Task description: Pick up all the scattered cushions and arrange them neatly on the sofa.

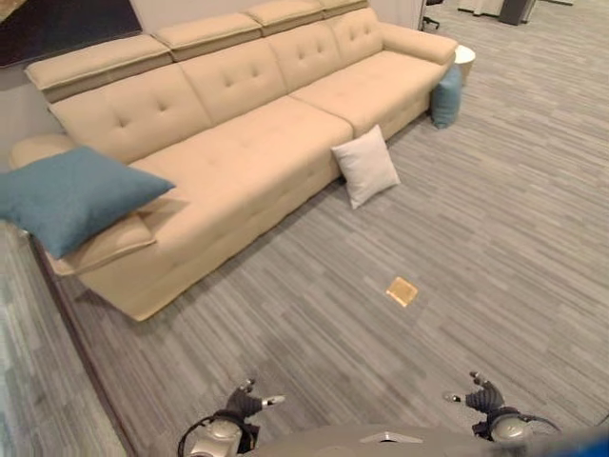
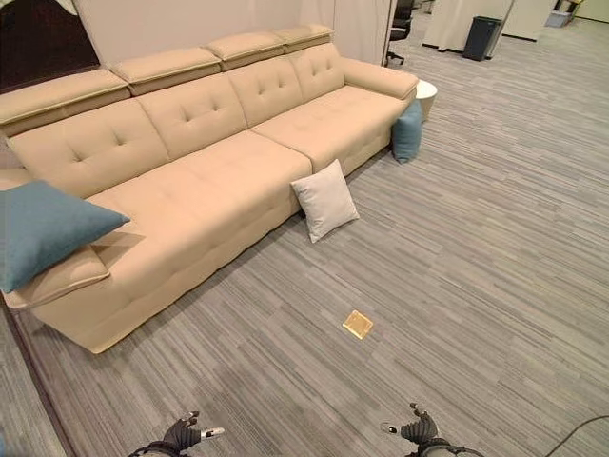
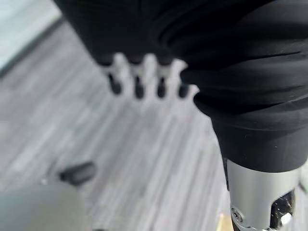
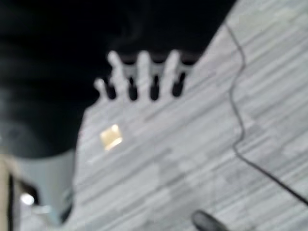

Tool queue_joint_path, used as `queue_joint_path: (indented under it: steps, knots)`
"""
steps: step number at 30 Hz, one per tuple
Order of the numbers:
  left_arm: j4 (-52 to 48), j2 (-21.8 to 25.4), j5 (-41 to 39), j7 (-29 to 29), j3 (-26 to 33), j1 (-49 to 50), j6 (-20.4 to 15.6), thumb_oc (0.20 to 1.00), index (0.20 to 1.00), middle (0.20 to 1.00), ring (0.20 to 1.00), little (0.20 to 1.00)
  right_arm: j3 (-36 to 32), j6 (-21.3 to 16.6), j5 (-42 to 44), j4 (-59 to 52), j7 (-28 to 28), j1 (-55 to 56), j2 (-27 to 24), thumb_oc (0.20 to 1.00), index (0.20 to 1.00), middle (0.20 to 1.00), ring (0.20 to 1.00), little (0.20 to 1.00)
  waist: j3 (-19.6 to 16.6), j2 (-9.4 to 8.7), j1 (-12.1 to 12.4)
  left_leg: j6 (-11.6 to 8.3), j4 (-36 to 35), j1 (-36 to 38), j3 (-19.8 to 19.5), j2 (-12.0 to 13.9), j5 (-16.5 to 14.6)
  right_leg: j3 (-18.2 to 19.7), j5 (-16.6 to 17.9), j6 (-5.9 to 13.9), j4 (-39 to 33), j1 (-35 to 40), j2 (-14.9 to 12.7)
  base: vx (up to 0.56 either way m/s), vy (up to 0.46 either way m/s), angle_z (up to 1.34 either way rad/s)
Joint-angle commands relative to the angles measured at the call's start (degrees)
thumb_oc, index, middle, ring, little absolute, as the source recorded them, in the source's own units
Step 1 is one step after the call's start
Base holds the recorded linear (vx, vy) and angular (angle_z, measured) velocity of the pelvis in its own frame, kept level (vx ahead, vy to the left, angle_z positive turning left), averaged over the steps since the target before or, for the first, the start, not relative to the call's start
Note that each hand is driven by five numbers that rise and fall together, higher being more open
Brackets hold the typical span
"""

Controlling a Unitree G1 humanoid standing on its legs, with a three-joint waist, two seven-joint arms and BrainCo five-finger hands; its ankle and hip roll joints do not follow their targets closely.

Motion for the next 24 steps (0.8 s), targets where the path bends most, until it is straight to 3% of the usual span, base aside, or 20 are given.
queue_joint_path:
  steps: [1,4,6,8,14,16,18,20,21,24]
  knots:
    - [1.5,0.3,-1.6,0.4,0.4,-5.4,-1.5,1.000,1.000,1.000,1.000,1.000,0.8,-1.8,-0.1,-0.7,-0.4,-4.0,0.3,1.000,1.000,1.000,1.000,1.000,3.6,-3.12,1.5,-4.06,5.3,-4.5,1.7,4.2,-0.3,-0.7,-3.1,5.92,3.1,0.0,-4.1,-0.14,-0.043,0.24]
    - [0.5,0.4,-2.3,0.6,0.1,-6.6,-1.8,1.000,1.000,1.000,1.000,1.000,0.1,-2.0,0.8,-2.1,-0.9,-4.7,-0.6,1.000,1.000,1.000,1.000,1.000,5.3,-3.67,1.8,-4.45,11.9,-10.6,2.6,3.4,-0.9,-3.3,-3.0,5.46,3.0,-1.0,-5.0,-0.12,-0.022,0.73]
    - [0.1,0.3,-2.3,0.8,0.2,-6.8,-1.8,1.000,1.000,1.000,1.000,1.000,-0.4,-1.8,1.1,-2.6,-1.0,-4.6,-0.8,1.000,1.000,1.000,1.000,1.000,5.3,-3.66,1.4,-3.73,13.7,-12.4,6.7,4.2,-1.3,-5.2,-3.1,5.38,2.5,-1.0,-5.5,-0.02,0.017,0.70]
    - [-0.1,0.3,-1.9,0.5,0.5,-6.4,-1.7,1.000,1.000,1.000,1.000,1.000,-1.0,-1.4,1.4,-2.6,-0.8,-3.9,-0.9,1.000,1.000,1.000,1.000,1.000,4.9,-3.23,0.6,-2.88,14.9,-12.1,15.2,5.6,-3.8,-7.5,-4.4,5.54,2.1,0.1,-5.4,0.08,0.057,1.12]
    - [0.9,0.3,-1.5,0.3,1.1,-5.9,-1.4,1.000,1.000,1.000,1.000,1.000,-1.5,-1.0,1.5,-1.5,-0.7,-4.3,-0.4,1.000,1.000,1.000,1.000,1.000,4.4,-3.31,0.6,-2.12,13.8,-11.5,15.6,4.7,-4.7,-9.4,-5.0,6.20,3.8,0.6,-6.3,0.09,0.091,0.53]
    - [1.2,0.7,-0.9,0.0,1.0,-5.8,-1.3,1.000,1.000,1.000,1.000,1.000,-1.2,-0.8,0.8,-1.3,-0.3,-4.7,-0.2,1.000,1.000,1.000,1.000,1.000,4.4,-3.15,0.9,-0.54,11.5,-9.9,14.8,2.7,-5.8,-9.6,-5.6,7.05,11.2,-1.6,-8.7,0.15,0.230,0.31]
    - [1.3,1.2,-0.7,0.0,1.2,-6.0,-1.3,1.000,1.000,1.000,1.000,1.000,-0.7,-0.7,0.2,-1.4,-0.2,-5.3,-0.1,1.000,1.000,1.000,1.000,1.000,5.0,-2.67,0.7,0.19,10.3,-8.9,13.8,2.0,-6.0,-8.2,-4.9,7.68,18.4,-5.0,-10.3,0.10,0.164,0.41]
    - [1.4,1.4,-0.7,0.1,1.3,-6.1,-1.4,1.000,1.000,1.000,1.000,1.000,-0.6,-0.7,0.2,-1.3,-0.1,-5.5,-0.1,1.000,1.000,1.000,1.000,1.000,5.2,-2.47,0.6,0.42,9.7,-8.4,13.0,1.6,-5.9,-6.3,-5.1,7.81,20.8,-6.7,-10.1,0.07,0.084,0.28]
    - [1.5,1.6,-1.1,0.2,1.6,-6.2,-1.5,1.000,1.000,1.000,1.000,1.000,-0.3,-0.7,0.2,-0.9,-0.1,-5.8,0.1,1.000,1.000,1.000,1.000,1.000,5.5,-1.88,0.2,0.82,8.0,-7.5,11.7,1.4,-4.6,-3.1,-4.4,6.67,20.9,-9.3,-8.1,0.10,0.039,0.33]
    - [2.1,1.8,-0.9,0.2,1.3,-6.2,-2.0,1.000,1.000,1.000,1.000,1.000,0.3,-0.6,0.0,0.4,0.0,-5.9,0.1,1.000,1.000,1.000,1.000,1.000,6.0,-1.54,-1.1,0.60,5.2,-5.1,8.1,0.0,-3.8,3.8,-3.9,6.23,16.0,-12.0,-3.7,0.15,-0.005,0.49]
